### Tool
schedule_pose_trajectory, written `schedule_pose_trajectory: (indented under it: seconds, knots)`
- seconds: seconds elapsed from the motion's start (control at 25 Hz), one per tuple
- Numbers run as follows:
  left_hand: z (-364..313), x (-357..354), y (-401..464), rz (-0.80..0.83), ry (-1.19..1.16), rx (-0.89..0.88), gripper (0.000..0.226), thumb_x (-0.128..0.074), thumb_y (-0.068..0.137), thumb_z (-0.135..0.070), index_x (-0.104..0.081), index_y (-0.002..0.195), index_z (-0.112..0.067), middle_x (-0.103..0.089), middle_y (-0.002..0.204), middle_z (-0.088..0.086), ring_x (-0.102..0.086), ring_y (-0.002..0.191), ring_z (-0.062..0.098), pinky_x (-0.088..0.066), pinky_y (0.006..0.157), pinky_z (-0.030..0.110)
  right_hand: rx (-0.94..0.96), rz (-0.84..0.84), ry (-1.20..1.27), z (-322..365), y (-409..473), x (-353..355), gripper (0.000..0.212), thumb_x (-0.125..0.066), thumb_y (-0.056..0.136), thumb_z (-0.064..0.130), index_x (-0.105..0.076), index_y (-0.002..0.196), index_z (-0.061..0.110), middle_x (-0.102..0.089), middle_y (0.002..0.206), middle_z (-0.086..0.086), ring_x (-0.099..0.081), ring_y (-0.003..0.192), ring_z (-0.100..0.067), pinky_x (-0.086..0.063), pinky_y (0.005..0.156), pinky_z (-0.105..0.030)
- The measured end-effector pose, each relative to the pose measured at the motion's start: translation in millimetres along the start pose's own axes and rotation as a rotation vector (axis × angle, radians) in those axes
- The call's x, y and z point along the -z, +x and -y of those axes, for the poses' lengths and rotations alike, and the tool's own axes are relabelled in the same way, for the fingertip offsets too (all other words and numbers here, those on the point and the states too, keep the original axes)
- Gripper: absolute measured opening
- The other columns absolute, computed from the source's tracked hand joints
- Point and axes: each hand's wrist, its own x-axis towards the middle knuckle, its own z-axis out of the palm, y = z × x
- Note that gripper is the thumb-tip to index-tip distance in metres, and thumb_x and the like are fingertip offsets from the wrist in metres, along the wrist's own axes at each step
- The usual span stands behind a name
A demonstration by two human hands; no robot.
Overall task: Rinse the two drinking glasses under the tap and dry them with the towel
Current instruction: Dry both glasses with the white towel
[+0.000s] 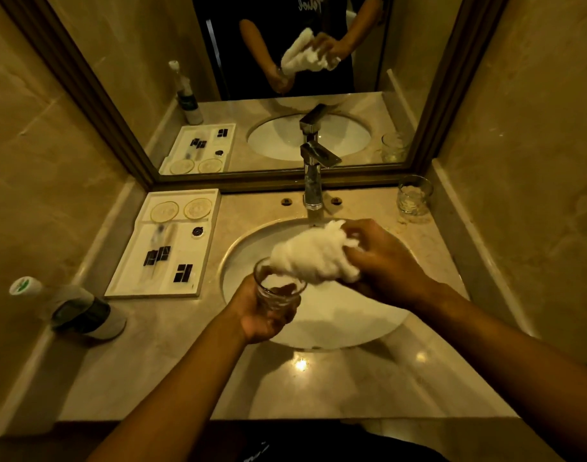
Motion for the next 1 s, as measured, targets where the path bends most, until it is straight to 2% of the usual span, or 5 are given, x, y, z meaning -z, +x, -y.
schedule_pose_trajectory:
  seconds: [0.16, 0.32, 0.52, 0.76, 1.0]
  knots:
    - [-1, 2, 2, 0.070, -0.379, -0.237, 0.048, -0.066, 0.081, -0.050, -0.064, 0.106, -0.008, -0.070, 0.083, 0.018, -0.065, 0.068, 0.027, -0.051, 0.058, 0.025, -0.943, -0.470, 1.093, 8, -17, -14, 0.065, -0.074, 0.077, 0.048, -0.055, 0.134, 0.022, -0.066, 0.127, -0.005, -0.064, 0.116, -0.019, -0.051, 0.100, -0.041]
    - [13, -32, 5, -0.086, -0.330, -0.385, 0.047, -0.065, 0.083, -0.052, -0.070, 0.109, -0.014, -0.074, 0.106, 0.014, -0.068, 0.092, 0.028, -0.051, 0.084, 0.038, -1.073, -0.438, 1.803, 49, -17, -53, 0.085, -0.076, 0.071, 0.060, -0.050, 0.141, 0.018, -0.061, 0.136, -0.014, -0.057, 0.126, -0.032, -0.047, 0.103, -0.048]
    - [32, -55, 1, -0.463, 0.236, -0.734, 0.038, -0.040, 0.105, -0.044, -0.069, 0.115, -0.022, -0.075, 0.113, 0.006, -0.070, 0.099, 0.018, -0.055, 0.086, 0.033, -1.090, -0.556, 1.962, 64, -8, -59, 0.093, -0.086, 0.069, 0.038, -0.041, 0.147, 0.018, -0.052, 0.143, -0.020, -0.055, 0.126, -0.039, -0.053, 0.095, -0.050]
    - [-1, -43, -19, -0.194, 1.357, -1.622, 0.036, -0.035, 0.089, -0.005, -0.070, 0.096, -0.011, -0.070, 0.102, 0.003, -0.058, 0.102, 0.008, -0.052, 0.093, 0.034, -1.169, -0.420, 2.145, 56, -4, -33, 0.052, -0.046, 0.091, 0.047, -0.068, 0.126, 0.015, -0.060, 0.135, -0.018, -0.066, 0.109, -0.036, -0.056, 0.090, -0.051]
    - [-16, -50, -53, -0.158, 2.001, -1.019, 0.016, -0.054, 0.094, -0.041, -0.060, 0.093, -0.026, -0.059, 0.092, -0.009, -0.052, 0.084, 0.006, -0.045, 0.085, 0.028, -1.161, -0.366, 2.062, 49, -9, -37, 0.044, -0.051, 0.096, 0.042, -0.063, 0.130, 0.018, -0.061, 0.134, -0.020, -0.054, 0.126, -0.041, -0.031, 0.113, -0.056]
